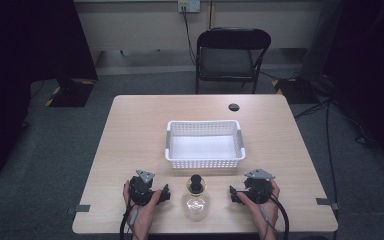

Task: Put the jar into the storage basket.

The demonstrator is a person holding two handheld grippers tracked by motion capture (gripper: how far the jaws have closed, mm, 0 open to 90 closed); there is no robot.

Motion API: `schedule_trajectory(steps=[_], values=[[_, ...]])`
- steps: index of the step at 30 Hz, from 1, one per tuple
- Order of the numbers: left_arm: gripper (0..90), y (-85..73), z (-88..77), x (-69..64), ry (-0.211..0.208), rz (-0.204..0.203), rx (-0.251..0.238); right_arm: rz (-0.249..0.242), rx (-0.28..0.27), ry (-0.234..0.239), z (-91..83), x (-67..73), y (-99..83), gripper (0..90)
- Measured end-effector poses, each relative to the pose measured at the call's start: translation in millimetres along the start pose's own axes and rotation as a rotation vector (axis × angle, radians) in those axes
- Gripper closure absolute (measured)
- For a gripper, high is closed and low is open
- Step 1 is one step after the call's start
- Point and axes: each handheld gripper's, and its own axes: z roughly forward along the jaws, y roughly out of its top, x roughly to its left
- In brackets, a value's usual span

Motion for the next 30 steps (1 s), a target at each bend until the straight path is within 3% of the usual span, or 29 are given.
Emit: schedule_trajectory(steps=[7,10,12,16,25,30], values=[[0.0,0.1,0.0,0.1,-0.001,-0.003,0.000,0.000,0.000,0.000,0.0,0.0,0.0,0.0],[0.0,0.2,-0.5,1.9,-0.012,-0.025,-0.011,0.000,0.000,0.000,0.0,0.0,-0.1,0.0],[0.1,0.6,-0.9,5.8,-0.041,-0.053,-0.026,0.000,0.000,0.000,0.0,-0.1,0.0,0.0],[0.9,2.5,-3.3,8.8,-0.035,-0.068,-0.027,0.000,0.000,0.000,0.0,0.0,-0.1,0.0],[0.9,3.8,-18.4,10.5,-0.076,-0.073,-0.114,0.000,0.000,0.000,0.0,0.0,-0.1,0.0],[1.0,2.2,-19.3,8.9,-0.092,-0.062,-0.113,0.000,0.000,0.000,0.0,0.0,-0.1,0.0]])
